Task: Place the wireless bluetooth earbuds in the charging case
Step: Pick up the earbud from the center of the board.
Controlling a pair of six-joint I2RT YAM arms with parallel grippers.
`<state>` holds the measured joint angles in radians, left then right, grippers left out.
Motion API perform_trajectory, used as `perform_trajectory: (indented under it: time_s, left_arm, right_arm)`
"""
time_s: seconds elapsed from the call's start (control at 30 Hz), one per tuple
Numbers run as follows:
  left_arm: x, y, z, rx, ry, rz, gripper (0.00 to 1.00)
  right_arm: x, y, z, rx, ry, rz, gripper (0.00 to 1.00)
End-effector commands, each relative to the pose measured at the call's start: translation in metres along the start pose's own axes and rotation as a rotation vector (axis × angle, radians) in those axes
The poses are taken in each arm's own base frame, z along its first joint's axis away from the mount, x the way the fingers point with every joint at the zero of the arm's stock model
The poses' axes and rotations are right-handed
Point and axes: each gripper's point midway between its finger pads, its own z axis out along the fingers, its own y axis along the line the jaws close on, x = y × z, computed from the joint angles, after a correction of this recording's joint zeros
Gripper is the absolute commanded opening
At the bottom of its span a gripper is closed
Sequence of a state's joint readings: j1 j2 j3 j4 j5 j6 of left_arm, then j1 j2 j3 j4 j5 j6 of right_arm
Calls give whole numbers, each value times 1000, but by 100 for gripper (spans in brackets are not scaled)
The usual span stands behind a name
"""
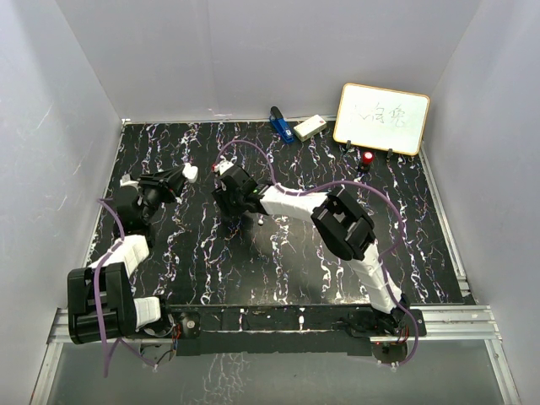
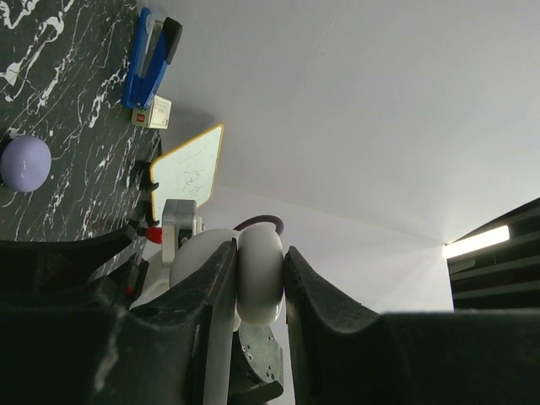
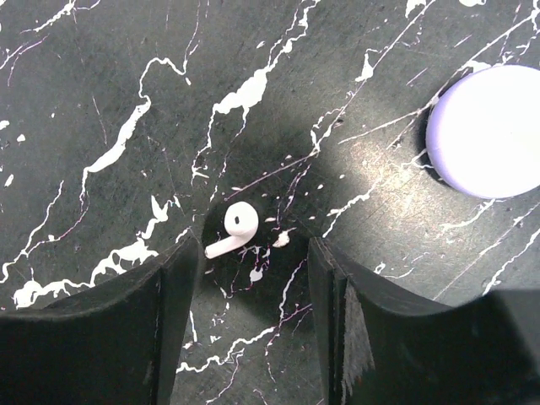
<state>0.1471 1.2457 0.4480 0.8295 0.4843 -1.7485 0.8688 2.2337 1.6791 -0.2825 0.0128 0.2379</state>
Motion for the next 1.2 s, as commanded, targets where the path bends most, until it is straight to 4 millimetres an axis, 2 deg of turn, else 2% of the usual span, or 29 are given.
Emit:
perform_trajectory:
  time_s: [0.0, 0.67, 1.17]
  left_arm:
    - [5, -11, -9, 32, 22, 6, 0]
    - [-4, -10, -16, 41, -2, -25, 0]
    - [-9, -9, -20, 46, -12, -45, 0]
  right_arm:
    - [-23, 2, 4, 16, -57, 3, 51]
    - [-4, 9, 11, 107, -7, -56, 42]
    - [8, 4, 20, 174, 22, -109, 38]
